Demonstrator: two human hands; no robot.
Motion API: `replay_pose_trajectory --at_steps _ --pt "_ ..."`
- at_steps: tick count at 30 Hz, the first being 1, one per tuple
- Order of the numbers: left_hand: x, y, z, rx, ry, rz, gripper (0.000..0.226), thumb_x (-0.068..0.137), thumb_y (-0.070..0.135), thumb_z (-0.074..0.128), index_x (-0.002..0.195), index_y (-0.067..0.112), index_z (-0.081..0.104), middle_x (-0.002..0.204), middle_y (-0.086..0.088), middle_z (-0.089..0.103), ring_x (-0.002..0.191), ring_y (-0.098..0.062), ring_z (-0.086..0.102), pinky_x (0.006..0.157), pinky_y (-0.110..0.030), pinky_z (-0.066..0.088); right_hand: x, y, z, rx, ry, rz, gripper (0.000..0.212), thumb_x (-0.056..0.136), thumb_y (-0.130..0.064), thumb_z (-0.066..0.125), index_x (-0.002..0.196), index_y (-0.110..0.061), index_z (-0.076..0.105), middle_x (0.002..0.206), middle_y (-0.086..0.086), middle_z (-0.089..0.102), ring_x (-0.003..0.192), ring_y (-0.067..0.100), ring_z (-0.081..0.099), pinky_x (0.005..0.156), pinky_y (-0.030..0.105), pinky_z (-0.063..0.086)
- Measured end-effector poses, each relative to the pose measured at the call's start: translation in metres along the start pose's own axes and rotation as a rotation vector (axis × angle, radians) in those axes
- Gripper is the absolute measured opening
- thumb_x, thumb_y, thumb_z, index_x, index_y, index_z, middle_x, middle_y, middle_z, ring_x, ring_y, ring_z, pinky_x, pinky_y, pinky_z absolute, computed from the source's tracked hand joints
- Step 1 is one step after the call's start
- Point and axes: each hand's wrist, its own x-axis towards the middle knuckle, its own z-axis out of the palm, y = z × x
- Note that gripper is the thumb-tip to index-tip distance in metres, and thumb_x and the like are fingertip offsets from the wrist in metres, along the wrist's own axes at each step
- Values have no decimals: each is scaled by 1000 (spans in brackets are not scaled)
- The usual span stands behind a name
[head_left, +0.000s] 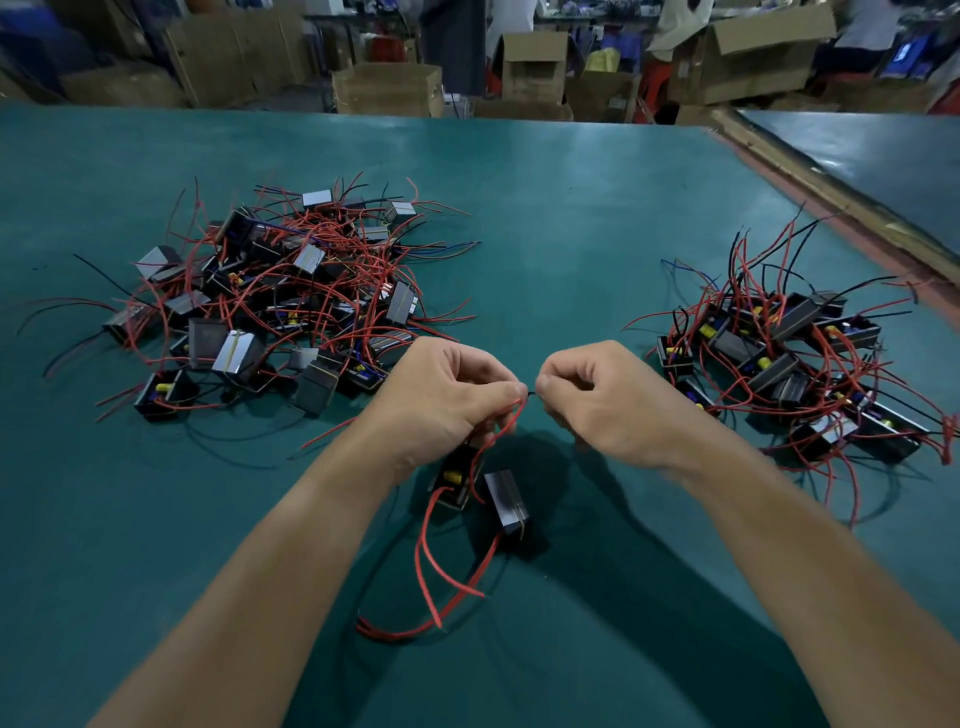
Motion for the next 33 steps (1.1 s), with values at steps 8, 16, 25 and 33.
replay_pose_trajectory --at_steps 8,16,25,33 --pt "-3 -4 6 399 124 426 15 86 8 68 72 11 70 58 2 65 49 -6 55 51 -19 44 3 -2 -7 607 -131 384 44 94 -12 46 50 -20 46 50 -3 34 41 10 22 37 19 27" --pt "2 3 4 -87 187 107 21 90 0 61 70 3 65 46 2 56 37 -10 43 40 -17 39 5 6 -6 290 207 -79 24 92 -11 66 68 -13 65 56 -8 60 48 7 48 48 22 47" --pt "2 5 -3 -288 86 -175 20 89 7 62 70 6 68 48 0 50 38 -9 43 40 -16 41 1 10 -2 -37 358 -375 11 83 -14 75 78 -21 69 59 -29 58 43 4 47 48 6 31" --pt "1 5 -6 -268 13 -242 21 89 8 61 69 5 68 46 3 48 39 -9 41 40 -16 37 0 10 -7 -112 314 -379 11 81 -16 80 76 -23 72 63 -28 60 50 4 51 53 6 34"
